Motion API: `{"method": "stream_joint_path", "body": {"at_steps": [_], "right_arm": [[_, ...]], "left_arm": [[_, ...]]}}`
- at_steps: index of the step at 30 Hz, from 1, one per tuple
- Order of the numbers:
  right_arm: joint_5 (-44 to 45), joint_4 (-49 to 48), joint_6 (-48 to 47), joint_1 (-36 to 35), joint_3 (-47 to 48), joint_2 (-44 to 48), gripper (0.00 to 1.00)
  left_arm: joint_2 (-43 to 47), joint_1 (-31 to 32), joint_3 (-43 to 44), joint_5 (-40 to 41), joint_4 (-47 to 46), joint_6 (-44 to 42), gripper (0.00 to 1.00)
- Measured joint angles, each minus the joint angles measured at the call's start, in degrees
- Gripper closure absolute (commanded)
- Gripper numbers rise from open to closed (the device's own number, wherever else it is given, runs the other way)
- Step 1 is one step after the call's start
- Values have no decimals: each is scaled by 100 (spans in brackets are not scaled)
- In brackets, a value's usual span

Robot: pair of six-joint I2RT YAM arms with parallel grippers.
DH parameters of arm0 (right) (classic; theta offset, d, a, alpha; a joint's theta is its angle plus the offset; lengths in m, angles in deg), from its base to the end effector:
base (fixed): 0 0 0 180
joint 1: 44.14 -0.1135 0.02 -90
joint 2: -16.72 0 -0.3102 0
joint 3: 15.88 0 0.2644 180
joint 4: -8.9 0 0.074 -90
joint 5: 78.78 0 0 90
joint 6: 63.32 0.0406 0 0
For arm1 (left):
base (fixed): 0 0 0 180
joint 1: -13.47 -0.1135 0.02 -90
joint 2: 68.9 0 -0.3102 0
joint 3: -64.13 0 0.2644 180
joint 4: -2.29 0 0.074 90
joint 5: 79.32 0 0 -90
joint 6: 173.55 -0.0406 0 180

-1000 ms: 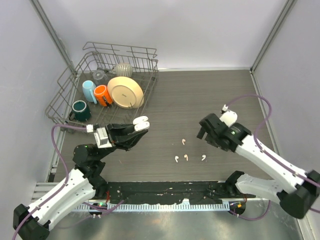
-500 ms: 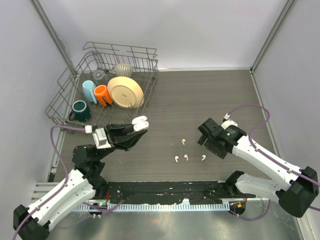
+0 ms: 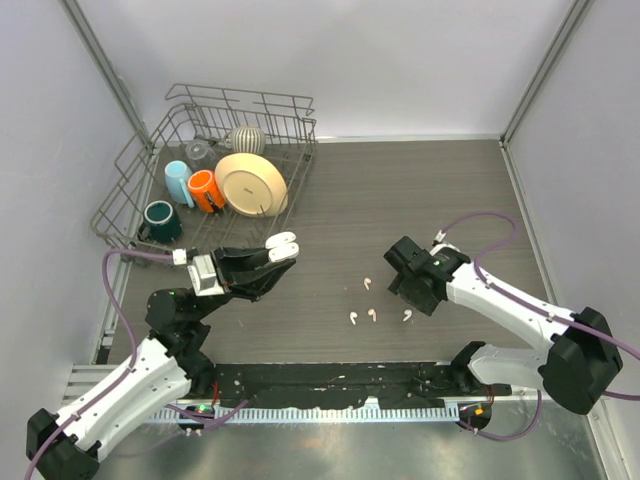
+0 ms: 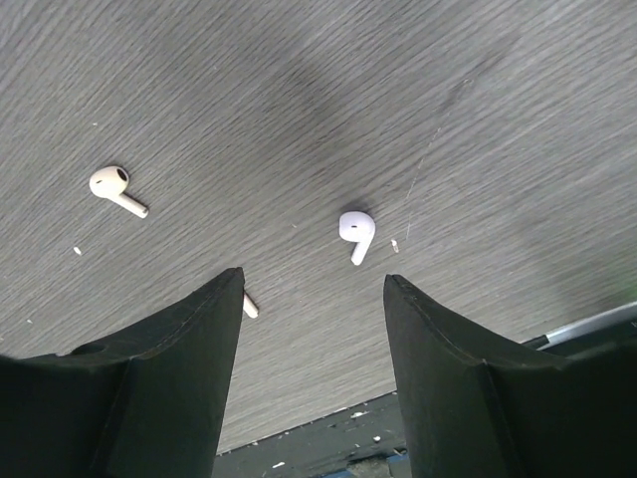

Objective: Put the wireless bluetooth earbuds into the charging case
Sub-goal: Adjust the earbud at the center of the board.

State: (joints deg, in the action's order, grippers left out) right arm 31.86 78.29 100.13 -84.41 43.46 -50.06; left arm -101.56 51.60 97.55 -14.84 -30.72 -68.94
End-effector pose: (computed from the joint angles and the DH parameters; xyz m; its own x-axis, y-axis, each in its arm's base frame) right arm 0.1507 0.1089 0.2553 -0.7327 0.5549 -0.3939 0.5573 0.8215 0.1206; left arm 0.0798 -0.0849 0.3459 0.2115 -0.4554 -0.8648 0.9221 0.3864 0.0221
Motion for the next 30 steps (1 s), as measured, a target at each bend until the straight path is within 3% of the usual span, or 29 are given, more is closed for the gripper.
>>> {"method": "stream_joint_path", "body": {"at_steps": [9, 19, 30], "right_arm": [[-133, -435, -173, 0, -348, -369, 37], [-260, -793, -286, 2, -800, -448, 48], [-181, -1117, -669, 42, -831, -780, 48]], "left_arm": [[262, 0, 0, 50, 151, -9, 100], [227, 0, 0, 68, 212, -7, 100], [149, 0, 0, 70, 212, -7, 100]]}}
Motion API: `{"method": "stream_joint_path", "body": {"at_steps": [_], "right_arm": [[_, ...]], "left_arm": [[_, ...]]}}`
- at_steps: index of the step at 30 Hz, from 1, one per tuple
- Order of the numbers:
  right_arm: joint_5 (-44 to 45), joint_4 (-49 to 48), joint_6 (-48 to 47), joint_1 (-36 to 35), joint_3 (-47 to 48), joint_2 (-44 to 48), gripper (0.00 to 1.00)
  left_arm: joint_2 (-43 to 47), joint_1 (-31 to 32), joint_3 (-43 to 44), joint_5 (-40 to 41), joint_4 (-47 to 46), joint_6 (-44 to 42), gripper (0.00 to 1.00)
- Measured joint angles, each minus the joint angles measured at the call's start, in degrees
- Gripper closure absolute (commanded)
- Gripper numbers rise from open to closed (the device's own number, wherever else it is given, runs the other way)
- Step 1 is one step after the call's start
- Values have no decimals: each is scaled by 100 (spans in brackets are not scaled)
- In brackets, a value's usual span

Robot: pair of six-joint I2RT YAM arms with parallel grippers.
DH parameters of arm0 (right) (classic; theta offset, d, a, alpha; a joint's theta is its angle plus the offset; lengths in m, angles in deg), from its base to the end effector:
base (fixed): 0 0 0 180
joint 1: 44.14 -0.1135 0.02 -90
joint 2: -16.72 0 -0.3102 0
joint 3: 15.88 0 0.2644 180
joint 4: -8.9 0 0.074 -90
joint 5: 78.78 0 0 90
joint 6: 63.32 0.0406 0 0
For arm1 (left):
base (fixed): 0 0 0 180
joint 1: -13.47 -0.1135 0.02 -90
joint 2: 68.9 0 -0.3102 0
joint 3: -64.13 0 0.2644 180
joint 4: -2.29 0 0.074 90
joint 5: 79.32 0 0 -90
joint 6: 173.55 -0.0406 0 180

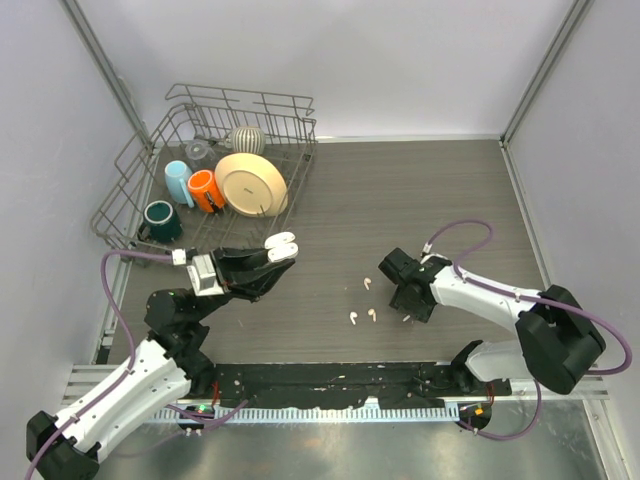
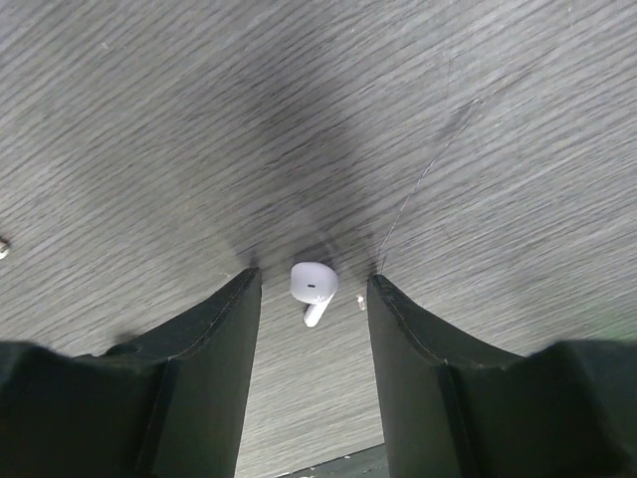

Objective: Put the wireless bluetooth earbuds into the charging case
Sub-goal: Adjust the earbud at the center of the board.

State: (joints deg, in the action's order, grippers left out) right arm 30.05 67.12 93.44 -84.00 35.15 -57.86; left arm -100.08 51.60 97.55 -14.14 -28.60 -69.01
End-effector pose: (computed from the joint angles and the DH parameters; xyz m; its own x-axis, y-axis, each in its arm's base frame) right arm 0.1588 0.1156 0.1956 -0.8246 0.4445 -0.3500 0.4727 0.8812 0.0055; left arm 0.0773 -0.0823 0.3450 0.2060 -0.4514 -0.8682 0.9181 0.3963 0.0118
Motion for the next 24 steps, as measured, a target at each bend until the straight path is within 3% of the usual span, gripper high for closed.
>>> {"method": "stream_joint_path", "body": {"at_steps": [24], "right_arm": [[-74, -404, -632, 94, -55, -101, 64]], "left_arm": [[-96, 0, 0, -2, 0, 7, 100]]}}
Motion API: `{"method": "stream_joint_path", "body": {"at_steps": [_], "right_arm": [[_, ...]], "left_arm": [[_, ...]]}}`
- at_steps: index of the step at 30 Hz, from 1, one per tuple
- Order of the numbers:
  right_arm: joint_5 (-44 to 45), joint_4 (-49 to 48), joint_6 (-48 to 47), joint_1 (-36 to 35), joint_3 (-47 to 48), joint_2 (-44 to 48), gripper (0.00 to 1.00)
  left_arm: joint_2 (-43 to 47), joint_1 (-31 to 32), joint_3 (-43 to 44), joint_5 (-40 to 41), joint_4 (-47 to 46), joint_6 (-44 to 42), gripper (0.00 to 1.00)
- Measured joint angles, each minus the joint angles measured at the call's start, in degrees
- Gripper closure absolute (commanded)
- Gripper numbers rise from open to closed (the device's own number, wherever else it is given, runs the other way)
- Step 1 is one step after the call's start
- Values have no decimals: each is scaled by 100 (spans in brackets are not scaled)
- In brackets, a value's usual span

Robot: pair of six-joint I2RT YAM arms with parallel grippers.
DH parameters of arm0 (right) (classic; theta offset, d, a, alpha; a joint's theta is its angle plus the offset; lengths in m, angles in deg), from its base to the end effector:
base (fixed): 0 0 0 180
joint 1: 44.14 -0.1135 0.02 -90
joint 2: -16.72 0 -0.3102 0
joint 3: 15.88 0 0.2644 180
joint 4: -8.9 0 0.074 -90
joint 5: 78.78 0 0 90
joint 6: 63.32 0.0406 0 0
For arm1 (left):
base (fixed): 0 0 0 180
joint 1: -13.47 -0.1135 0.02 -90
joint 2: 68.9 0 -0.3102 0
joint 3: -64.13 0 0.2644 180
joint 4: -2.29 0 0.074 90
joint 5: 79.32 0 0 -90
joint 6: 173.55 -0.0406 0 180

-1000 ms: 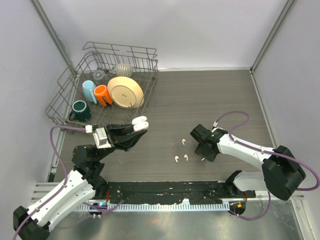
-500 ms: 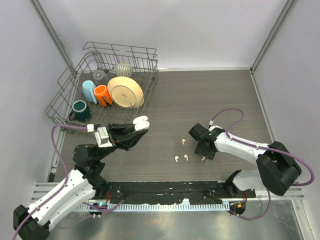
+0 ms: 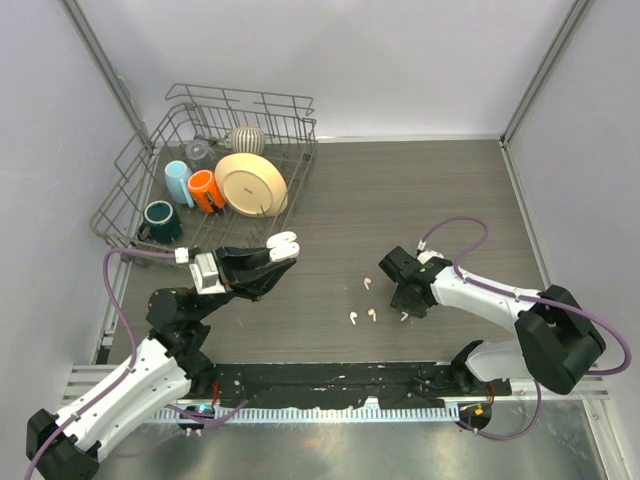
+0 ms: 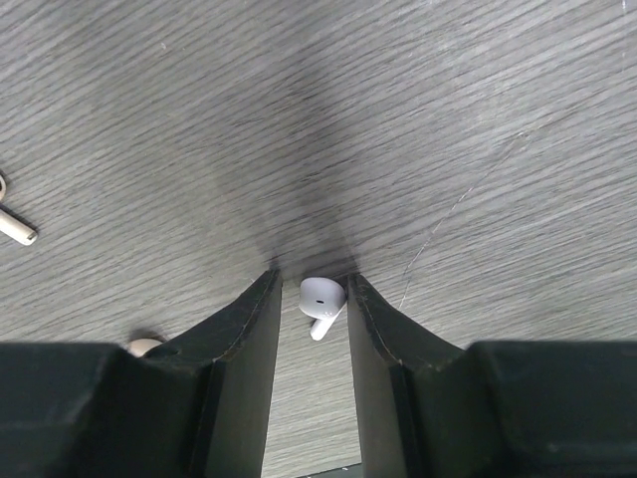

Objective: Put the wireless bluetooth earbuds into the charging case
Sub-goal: Adjust the earbud at the center of the board.

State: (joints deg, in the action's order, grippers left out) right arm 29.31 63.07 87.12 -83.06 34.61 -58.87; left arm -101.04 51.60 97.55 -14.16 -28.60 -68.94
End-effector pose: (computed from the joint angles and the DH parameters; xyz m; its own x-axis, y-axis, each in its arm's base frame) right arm 0.1660 0.1178 0.1912 -0.8574 0.3704 -0.3572 0.3925 0.9197 0.0114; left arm 0.0803 -0.0847 0.3434 0.1934 -0.4428 -0.8755 0.9185 0.3954 0.0029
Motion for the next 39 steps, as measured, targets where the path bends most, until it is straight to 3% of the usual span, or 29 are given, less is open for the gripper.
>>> {"method": "stream_joint_path", "body": {"at_steps": [20, 32, 36, 39], "right_arm": [[-153, -243, -474, 4, -157, 186, 64], [-162, -291, -612, 4, -214, 249, 78], [-160, -291, -612, 4, -214, 245, 90], [-157, -291, -605, 4, -212, 232, 91]], "left_arm": [[0, 0, 0, -2, 0, 22, 100], [4, 0, 2, -13, 20, 50, 100], [83, 0, 2, -48, 201, 24, 100], [195, 0, 2, -44, 236, -24, 100]]}}
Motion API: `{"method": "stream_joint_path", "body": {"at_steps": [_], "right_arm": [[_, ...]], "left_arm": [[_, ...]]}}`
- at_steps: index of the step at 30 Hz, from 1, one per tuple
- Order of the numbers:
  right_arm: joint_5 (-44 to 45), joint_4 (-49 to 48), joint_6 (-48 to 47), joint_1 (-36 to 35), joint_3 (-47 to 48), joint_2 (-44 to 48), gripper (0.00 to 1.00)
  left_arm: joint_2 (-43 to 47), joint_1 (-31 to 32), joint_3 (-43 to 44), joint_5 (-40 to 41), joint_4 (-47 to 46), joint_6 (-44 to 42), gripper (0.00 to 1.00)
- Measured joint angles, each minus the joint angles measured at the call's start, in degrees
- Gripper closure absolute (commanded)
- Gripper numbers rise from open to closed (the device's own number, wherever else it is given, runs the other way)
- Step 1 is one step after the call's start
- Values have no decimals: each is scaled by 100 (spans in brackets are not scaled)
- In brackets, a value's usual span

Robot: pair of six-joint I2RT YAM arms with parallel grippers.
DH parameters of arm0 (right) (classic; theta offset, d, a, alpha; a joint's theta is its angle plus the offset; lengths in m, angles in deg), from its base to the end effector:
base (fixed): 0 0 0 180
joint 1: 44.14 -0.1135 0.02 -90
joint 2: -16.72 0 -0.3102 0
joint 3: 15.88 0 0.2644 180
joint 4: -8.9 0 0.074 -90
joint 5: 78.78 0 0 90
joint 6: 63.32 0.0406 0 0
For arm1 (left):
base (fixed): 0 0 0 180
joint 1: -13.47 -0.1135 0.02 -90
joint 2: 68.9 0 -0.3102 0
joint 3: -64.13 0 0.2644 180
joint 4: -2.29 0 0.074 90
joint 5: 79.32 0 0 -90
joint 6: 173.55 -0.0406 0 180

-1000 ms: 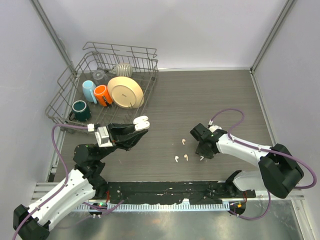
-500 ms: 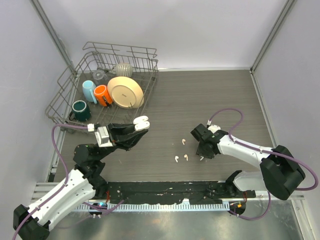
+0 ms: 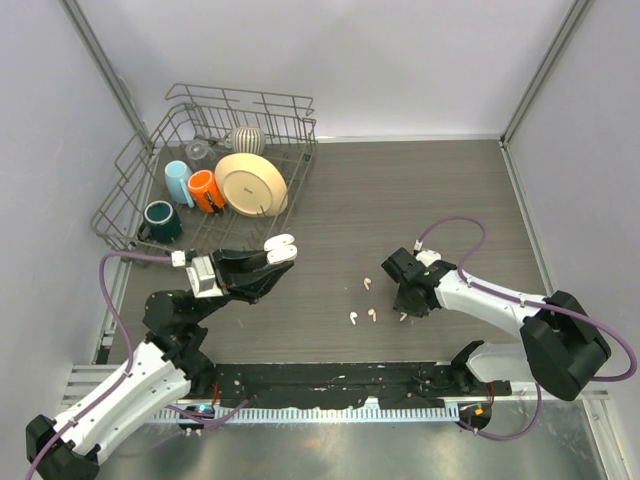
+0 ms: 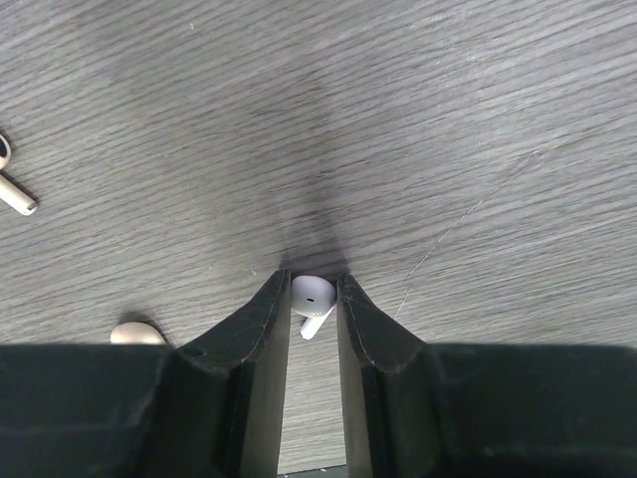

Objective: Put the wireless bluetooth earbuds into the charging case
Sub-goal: Adjust the earbud at the center of the board.

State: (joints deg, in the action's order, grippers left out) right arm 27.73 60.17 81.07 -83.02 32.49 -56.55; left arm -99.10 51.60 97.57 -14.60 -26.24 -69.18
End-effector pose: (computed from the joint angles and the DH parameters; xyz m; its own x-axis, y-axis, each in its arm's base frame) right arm 0.1610 0.1150 0.1896 -0.8864 0.2866 -0.3635 0.2949 0.9549 0.0337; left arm 0.0758 -0.0816 0.3428 0.1918 -0.4358 -0.8794 0.9203 0.3912 0.0068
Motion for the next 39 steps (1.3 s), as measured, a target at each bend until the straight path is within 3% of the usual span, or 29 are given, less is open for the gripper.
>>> {"method": "stream_joint_path", "body": {"at_steps": [6, 21, 34, 39], "right_arm": [[39, -15, 79, 0, -35, 57, 99], [7, -35, 90, 0, -24, 33, 99], [7, -474, -586, 0, 522, -813, 99], [-9, -601, -693, 0, 468, -811, 92]], "left_arm": [[131, 0, 0, 122, -4, -138, 100], [210, 0, 0, 190, 42, -151, 100], [262, 0, 0, 249, 184, -149, 100], [302, 0, 0, 308, 262, -149, 100]]}}
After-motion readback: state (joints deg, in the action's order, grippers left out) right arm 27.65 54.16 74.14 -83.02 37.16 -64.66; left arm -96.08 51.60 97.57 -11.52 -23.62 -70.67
